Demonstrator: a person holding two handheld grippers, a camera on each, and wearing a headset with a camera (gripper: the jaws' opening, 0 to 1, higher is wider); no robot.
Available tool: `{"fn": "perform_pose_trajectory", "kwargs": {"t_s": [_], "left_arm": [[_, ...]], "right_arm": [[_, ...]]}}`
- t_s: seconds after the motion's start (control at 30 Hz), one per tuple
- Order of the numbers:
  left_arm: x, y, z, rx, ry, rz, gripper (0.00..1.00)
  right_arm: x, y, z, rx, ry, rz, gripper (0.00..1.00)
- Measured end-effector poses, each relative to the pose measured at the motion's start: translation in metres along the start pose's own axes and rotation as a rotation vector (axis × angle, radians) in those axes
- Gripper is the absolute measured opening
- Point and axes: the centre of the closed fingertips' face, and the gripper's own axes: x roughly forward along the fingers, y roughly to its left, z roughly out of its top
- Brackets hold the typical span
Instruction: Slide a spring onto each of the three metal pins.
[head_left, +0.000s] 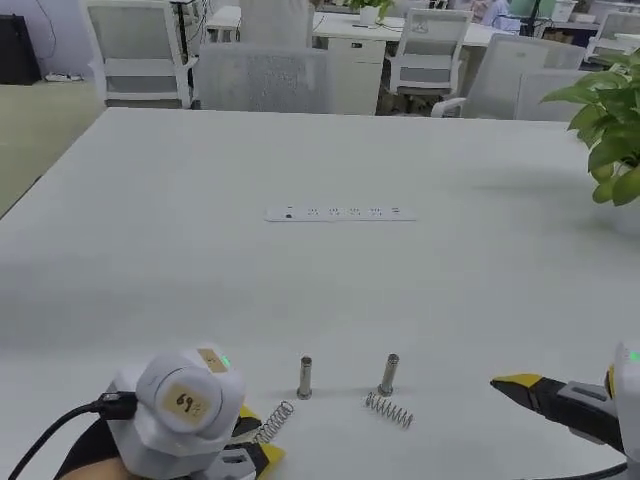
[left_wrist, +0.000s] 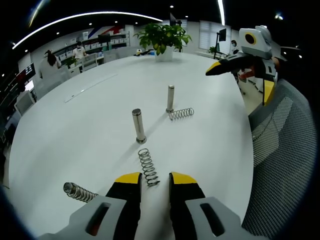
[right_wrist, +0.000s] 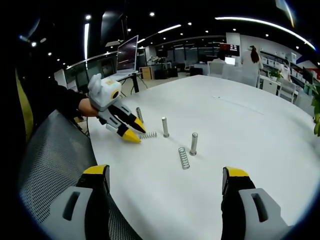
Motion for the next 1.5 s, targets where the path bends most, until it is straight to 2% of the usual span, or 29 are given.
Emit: {"fn": "perform_pose_trajectory", "kwargs": {"t_s": [0.27,0.43,0.73,1.23,1.5], "left_arm": [[0.003,0.0,-0.003,0.01,0.021,0.003,0.1],[0.003,0.001,-0.003,0.018,0.019,0.004,0.04],[-0.001,0.001,-0.005,0.03,0.03,0.007,0.04],[-0.021,-0.015,0.003,0.079,0.003,-0.055,0.03],[-0.033,-0.029,0.011,0.113,-0.021,-0.103,0.03]], "right_arm": [[0.0,0.0,0.0,-0.001,0.0,0.0,0.92],[-0.001,0.0,0.0,0.002,0.001,-0.003,0.92],[-0.002,0.001,0.005,-0.011,-0.005,-0.003,0.91],[-0.003,0.006,0.011,-0.03,-0.005,0.008,0.87],[-0.003,0.011,0.017,-0.047,-0.005,0.022,0.85]]}}
